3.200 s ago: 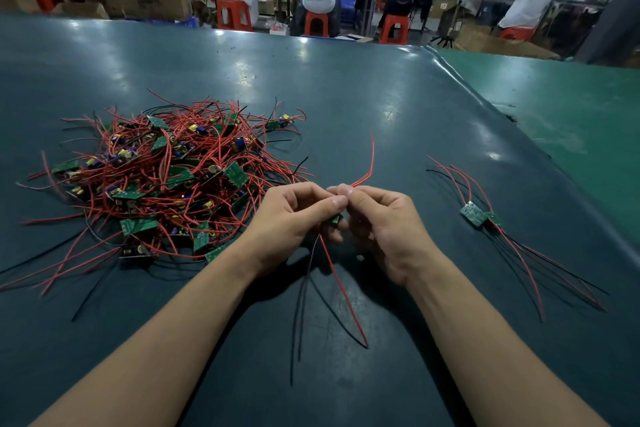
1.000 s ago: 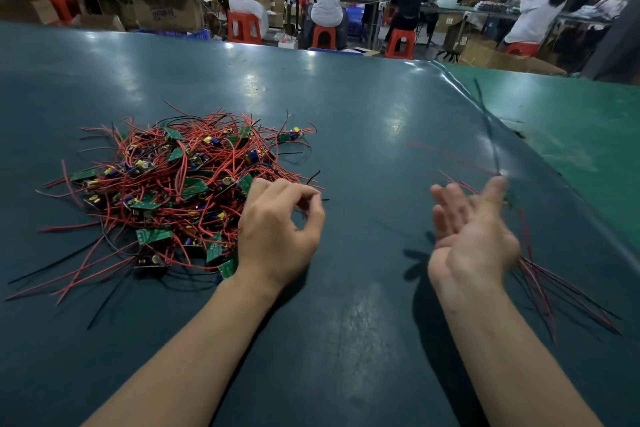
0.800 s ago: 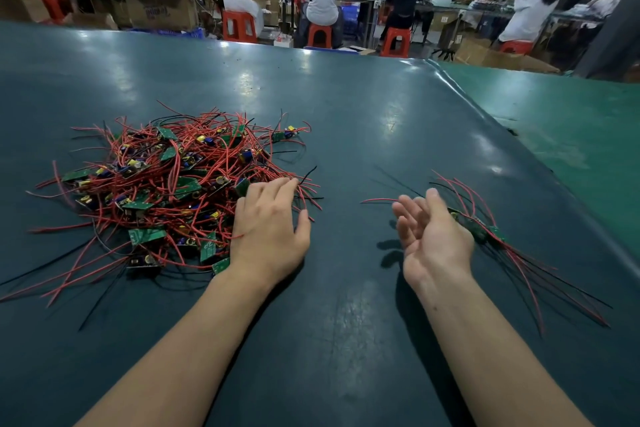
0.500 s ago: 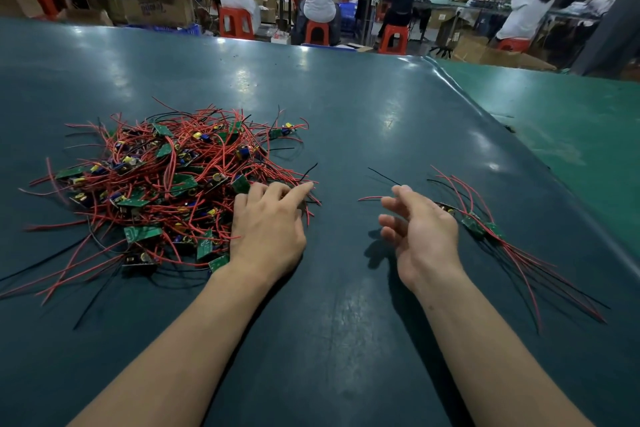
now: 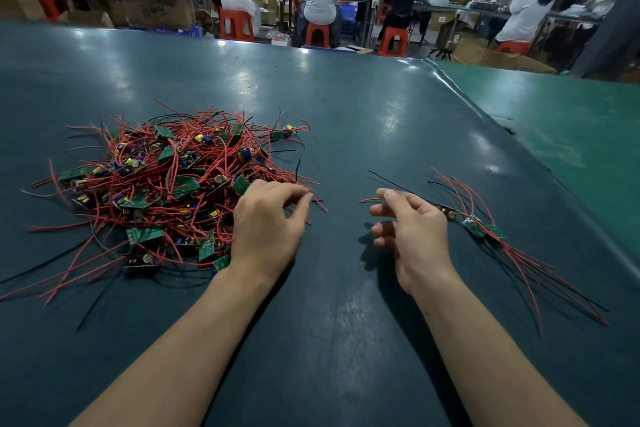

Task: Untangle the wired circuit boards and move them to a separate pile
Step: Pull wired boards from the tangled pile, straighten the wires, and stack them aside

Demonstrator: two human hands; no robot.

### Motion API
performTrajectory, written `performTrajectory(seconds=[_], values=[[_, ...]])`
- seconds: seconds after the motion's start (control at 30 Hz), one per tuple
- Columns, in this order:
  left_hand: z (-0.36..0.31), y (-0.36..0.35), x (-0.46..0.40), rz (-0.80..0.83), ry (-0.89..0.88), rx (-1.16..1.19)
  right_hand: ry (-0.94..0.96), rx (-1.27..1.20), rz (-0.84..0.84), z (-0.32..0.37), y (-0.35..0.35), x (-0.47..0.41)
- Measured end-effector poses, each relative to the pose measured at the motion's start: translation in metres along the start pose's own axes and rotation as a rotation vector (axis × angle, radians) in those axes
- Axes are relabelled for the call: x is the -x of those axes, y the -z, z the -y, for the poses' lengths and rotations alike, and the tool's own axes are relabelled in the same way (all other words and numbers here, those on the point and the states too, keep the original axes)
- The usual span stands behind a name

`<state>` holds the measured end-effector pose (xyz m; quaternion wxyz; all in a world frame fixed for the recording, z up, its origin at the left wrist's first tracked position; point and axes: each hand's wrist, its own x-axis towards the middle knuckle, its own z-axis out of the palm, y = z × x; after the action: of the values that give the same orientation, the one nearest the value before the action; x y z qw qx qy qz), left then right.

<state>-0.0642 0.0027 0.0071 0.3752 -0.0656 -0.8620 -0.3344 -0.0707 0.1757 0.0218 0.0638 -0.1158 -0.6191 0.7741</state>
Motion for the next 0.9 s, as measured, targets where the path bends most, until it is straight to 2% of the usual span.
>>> performTrajectory(seconds=[0.07,0.13,0.2,0.27,0.37,0.47,0.57,0.63,0.7,0.83,0.9], values=[[-0.006,0.002,0.001,-0.109,-0.119,0.070,0.036,0.075,0.070,-0.004,-0.002,0.000],[-0.016,0.003,0.004,-0.129,-0.252,0.175,0.139,0.273,0.203,-0.010,-0.003,0.001],[-0.027,0.002,0.010,-0.060,-0.388,0.296,0.274,0.496,0.357,-0.014,-0.003,0.001],[-0.032,0.001,0.016,0.022,-0.459,0.388,0.357,0.517,0.421,-0.015,-0.003,0.002],[-0.032,0.002,0.017,0.045,-0.360,0.496,0.306,0.292,0.314,-0.012,-0.006,0.004],[-0.029,0.002,0.016,-0.012,-0.161,0.609,0.109,-0.090,0.200,-0.002,-0.004,-0.001],[-0.022,-0.003,0.011,-0.019,0.051,0.473,-0.082,-0.376,0.260,0.008,0.003,-0.005],[-0.016,-0.006,0.010,0.019,0.124,0.373,-0.162,-0.431,0.339,0.011,0.004,-0.002],[-0.014,-0.007,0.009,0.126,0.176,0.387,-0.212,-0.449,0.408,0.014,0.003,-0.001],[-0.016,-0.007,0.010,0.293,0.054,0.373,-0.298,-0.461,0.527,0.017,0.009,0.000],[-0.019,-0.007,0.010,0.350,0.050,0.395,-0.320,-0.472,0.592,0.017,0.012,0.001]])
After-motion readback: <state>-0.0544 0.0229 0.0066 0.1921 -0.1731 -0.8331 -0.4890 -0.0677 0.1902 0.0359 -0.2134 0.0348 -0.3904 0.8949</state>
